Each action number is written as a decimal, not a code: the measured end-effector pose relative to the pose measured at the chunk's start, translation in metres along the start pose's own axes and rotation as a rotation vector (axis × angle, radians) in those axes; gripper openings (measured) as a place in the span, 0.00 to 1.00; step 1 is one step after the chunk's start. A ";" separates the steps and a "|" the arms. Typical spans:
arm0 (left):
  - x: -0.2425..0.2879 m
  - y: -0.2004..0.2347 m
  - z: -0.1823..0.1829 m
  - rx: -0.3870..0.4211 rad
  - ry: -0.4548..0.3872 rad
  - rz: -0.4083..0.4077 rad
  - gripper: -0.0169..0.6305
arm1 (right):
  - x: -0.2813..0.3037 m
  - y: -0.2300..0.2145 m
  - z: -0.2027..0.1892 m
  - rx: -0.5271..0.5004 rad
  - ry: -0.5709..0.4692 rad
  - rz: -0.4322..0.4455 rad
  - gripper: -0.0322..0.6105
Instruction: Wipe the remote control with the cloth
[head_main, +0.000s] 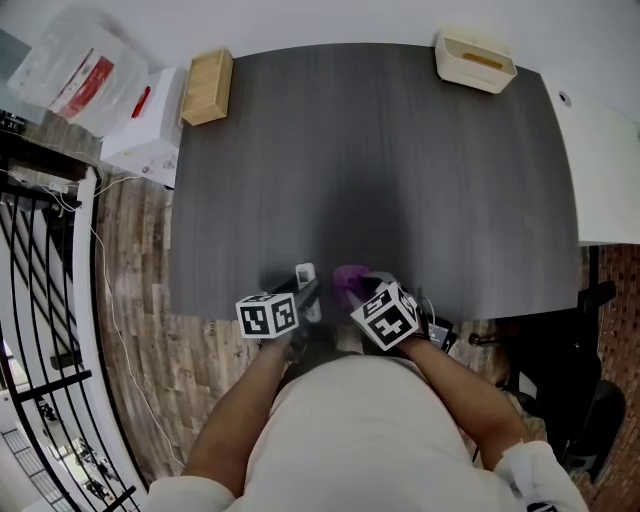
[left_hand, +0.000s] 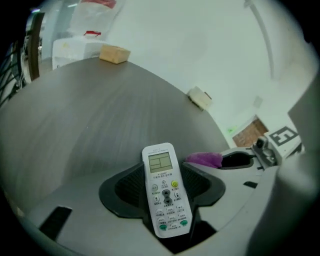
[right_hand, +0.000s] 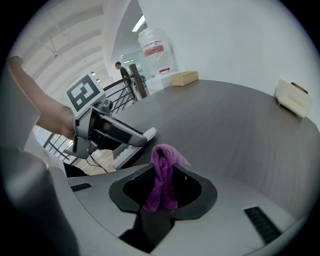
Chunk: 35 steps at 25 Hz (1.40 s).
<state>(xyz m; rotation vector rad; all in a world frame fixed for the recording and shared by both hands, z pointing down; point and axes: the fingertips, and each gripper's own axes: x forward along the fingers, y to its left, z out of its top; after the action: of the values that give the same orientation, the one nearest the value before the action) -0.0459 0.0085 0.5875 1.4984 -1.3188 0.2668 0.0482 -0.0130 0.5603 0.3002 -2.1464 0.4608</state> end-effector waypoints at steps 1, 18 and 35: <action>-0.001 -0.004 0.001 -0.039 -0.018 -0.069 0.39 | -0.001 0.000 0.001 -0.005 -0.003 -0.002 0.23; -0.086 -0.075 0.097 -0.641 -0.336 -1.098 0.38 | -0.065 -0.010 0.181 -0.276 -0.390 -0.025 0.23; -0.091 -0.080 0.130 -0.603 -0.399 -1.088 0.37 | -0.071 0.022 0.200 -0.392 -0.430 -0.066 0.22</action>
<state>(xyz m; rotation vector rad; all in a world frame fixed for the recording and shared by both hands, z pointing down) -0.0726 -0.0573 0.4243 1.5363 -0.5955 -1.0713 -0.0649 -0.0764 0.3914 0.2620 -2.5738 -0.0799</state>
